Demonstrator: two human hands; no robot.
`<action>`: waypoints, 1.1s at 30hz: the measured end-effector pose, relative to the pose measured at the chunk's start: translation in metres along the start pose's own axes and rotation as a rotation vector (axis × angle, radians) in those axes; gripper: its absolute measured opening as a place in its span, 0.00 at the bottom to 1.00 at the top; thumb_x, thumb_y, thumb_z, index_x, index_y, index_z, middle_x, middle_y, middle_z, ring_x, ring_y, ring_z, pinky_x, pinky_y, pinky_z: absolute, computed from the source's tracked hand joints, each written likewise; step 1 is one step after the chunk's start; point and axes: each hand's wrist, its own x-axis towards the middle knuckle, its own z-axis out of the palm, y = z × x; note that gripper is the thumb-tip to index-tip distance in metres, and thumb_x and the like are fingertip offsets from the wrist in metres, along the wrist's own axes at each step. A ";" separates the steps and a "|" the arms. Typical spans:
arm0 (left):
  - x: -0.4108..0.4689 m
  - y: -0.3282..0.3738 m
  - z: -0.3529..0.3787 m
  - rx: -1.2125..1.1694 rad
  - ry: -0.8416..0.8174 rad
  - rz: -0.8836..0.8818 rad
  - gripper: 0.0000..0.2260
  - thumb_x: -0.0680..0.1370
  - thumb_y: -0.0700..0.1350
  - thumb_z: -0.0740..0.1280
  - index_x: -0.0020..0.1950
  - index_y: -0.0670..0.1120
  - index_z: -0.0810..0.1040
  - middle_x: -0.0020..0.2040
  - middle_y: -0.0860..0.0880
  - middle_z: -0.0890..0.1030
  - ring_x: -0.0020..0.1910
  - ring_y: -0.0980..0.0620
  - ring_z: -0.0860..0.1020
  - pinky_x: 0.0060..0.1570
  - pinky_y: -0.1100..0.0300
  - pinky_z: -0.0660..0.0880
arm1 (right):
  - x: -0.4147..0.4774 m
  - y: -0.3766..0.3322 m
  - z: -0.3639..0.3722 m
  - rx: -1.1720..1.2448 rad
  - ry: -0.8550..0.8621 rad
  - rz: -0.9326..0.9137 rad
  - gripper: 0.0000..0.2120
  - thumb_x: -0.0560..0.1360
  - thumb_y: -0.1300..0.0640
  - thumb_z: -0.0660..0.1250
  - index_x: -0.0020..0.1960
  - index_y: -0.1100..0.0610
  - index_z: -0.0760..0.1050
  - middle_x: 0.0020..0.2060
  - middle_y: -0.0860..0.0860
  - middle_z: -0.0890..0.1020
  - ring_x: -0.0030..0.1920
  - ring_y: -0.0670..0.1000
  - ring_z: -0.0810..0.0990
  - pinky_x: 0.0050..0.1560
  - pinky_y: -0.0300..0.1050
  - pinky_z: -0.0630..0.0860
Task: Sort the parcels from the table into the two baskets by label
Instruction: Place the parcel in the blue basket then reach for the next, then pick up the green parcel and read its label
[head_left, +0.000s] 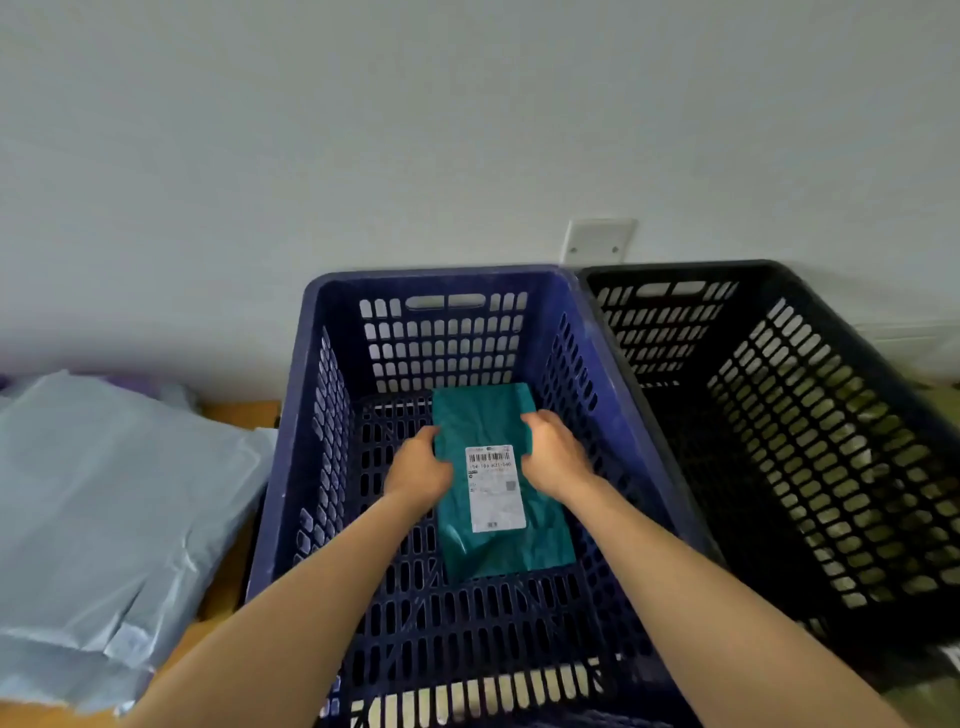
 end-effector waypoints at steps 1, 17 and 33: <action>-0.011 0.005 -0.005 -0.005 0.014 0.015 0.23 0.79 0.41 0.65 0.73 0.47 0.66 0.42 0.56 0.75 0.32 0.56 0.73 0.31 0.57 0.73 | -0.008 -0.003 -0.005 0.000 0.014 -0.014 0.32 0.76 0.66 0.65 0.77 0.56 0.58 0.77 0.53 0.57 0.74 0.56 0.63 0.69 0.50 0.66; -0.203 0.025 -0.101 0.034 0.406 0.239 0.23 0.79 0.39 0.62 0.74 0.48 0.66 0.63 0.43 0.78 0.45 0.47 0.80 0.45 0.56 0.76 | -0.156 -0.069 -0.056 0.218 0.187 -0.359 0.28 0.79 0.63 0.63 0.76 0.55 0.60 0.75 0.53 0.62 0.71 0.56 0.67 0.65 0.49 0.68; -0.361 -0.098 -0.236 -0.009 0.760 0.030 0.24 0.78 0.39 0.64 0.73 0.47 0.67 0.68 0.44 0.73 0.61 0.44 0.75 0.60 0.53 0.72 | -0.253 -0.243 0.011 0.229 0.039 -0.727 0.26 0.77 0.63 0.64 0.74 0.59 0.64 0.70 0.57 0.71 0.69 0.57 0.71 0.64 0.49 0.70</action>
